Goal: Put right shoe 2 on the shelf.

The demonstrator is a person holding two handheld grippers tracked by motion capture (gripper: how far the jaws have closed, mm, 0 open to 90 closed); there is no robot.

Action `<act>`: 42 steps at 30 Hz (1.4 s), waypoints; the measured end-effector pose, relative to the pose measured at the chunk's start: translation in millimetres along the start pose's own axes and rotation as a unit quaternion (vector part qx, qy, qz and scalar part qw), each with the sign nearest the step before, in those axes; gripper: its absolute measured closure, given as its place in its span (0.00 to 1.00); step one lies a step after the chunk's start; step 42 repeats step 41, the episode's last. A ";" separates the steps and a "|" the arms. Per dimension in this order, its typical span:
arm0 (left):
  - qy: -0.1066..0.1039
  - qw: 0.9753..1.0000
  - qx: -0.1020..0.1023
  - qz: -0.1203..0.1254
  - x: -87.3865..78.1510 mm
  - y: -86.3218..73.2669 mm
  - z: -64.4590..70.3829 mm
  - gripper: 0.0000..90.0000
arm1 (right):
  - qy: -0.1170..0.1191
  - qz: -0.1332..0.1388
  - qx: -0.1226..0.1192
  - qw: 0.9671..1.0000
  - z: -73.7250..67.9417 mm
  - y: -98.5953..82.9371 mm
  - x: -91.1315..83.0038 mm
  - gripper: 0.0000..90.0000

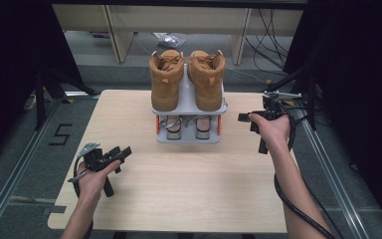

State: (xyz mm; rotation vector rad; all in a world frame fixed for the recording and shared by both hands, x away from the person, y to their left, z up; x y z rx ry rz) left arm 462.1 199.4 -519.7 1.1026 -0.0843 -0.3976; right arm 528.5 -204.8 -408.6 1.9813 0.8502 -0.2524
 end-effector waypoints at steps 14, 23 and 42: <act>0.001 1.000 0.001 0.001 -0.7 1.2 -0.9 0.48 | -0.015 -0.007 0.009 1.000 14.9 -16.4 -9.8 0.95; 0.000 1.000 0.001 0.004 -1.2 2.1 -0.2 0.48 | -0.007 -0.004 -0.006 1.000 21.7 -29.1 -19.6 0.95; 0.000 1.000 -0.005 0.011 -0.5 4.7 1.7 0.48 | -0.017 -0.008 -0.007 1.000 48.3 -60.8 -33.8 0.91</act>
Point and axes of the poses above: each handheld gripper's, and its own axes: x roughly forward along the jaws, y roughly out of its top, z roughly to its right, the point moved 9 cm from there along x, roughly forward along the jaws, and after that the axes turned 15 degrees about z, right-handed, at the moved point
